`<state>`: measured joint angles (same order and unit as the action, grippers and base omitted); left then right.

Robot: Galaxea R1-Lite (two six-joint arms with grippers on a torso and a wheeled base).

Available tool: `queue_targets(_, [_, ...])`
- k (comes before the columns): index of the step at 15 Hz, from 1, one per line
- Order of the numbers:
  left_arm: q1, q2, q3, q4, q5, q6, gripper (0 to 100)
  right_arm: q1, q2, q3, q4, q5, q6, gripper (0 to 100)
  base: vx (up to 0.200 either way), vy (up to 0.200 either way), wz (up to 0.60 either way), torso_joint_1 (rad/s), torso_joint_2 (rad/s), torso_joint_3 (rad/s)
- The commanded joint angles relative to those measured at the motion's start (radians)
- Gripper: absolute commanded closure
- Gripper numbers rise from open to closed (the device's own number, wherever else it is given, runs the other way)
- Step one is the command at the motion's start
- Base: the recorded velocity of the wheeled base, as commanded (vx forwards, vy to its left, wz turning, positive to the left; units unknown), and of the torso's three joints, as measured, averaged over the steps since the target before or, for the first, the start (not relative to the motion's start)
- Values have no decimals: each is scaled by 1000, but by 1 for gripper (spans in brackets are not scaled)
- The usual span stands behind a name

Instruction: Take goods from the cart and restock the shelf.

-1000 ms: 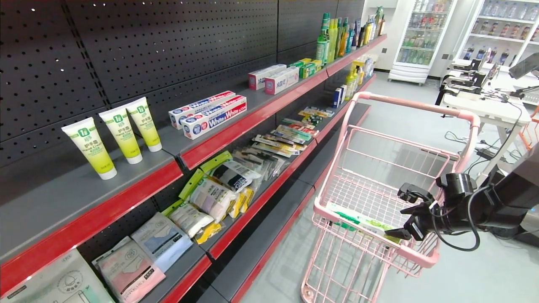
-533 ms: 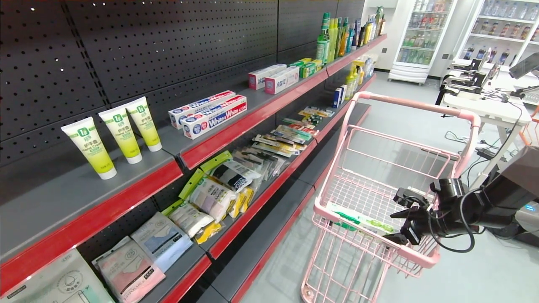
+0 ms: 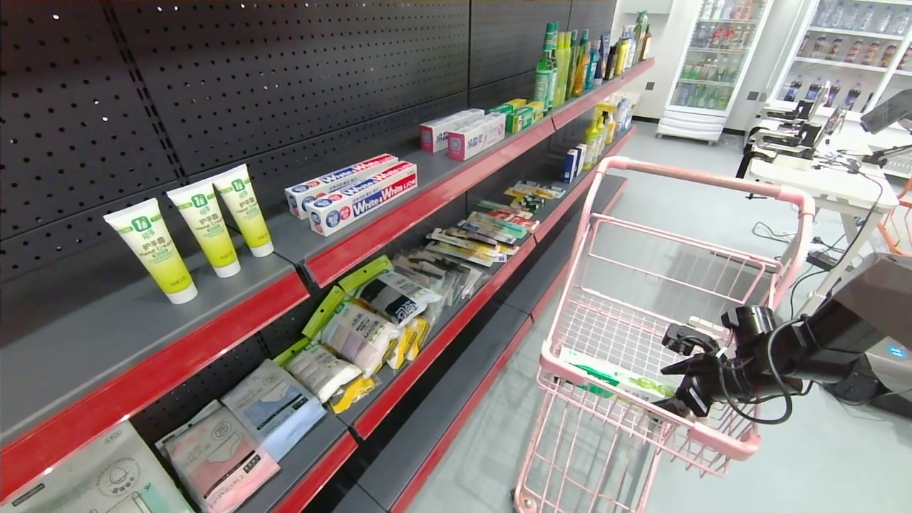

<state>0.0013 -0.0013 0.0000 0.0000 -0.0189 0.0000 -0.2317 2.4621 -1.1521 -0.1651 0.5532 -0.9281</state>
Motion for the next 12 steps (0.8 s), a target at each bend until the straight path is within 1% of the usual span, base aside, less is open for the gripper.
queue_targets(1, [0, 1, 0, 0, 1, -2, 0, 8, 38, -43, 12, -12, -3, 0, 0, 0, 0, 0, 0, 0])
queue_targets(6, [0, 1, 0, 0, 1, 0, 0, 22, 46, -72, 15, -21, -5, 0, 0, 0, 0, 0, 0, 0])
queue_targets(12, [0, 1, 0, 0, 1, 0, 0, 35, 47, -74, 18, -29, -5, 0, 0, 0, 0, 0, 0, 0])
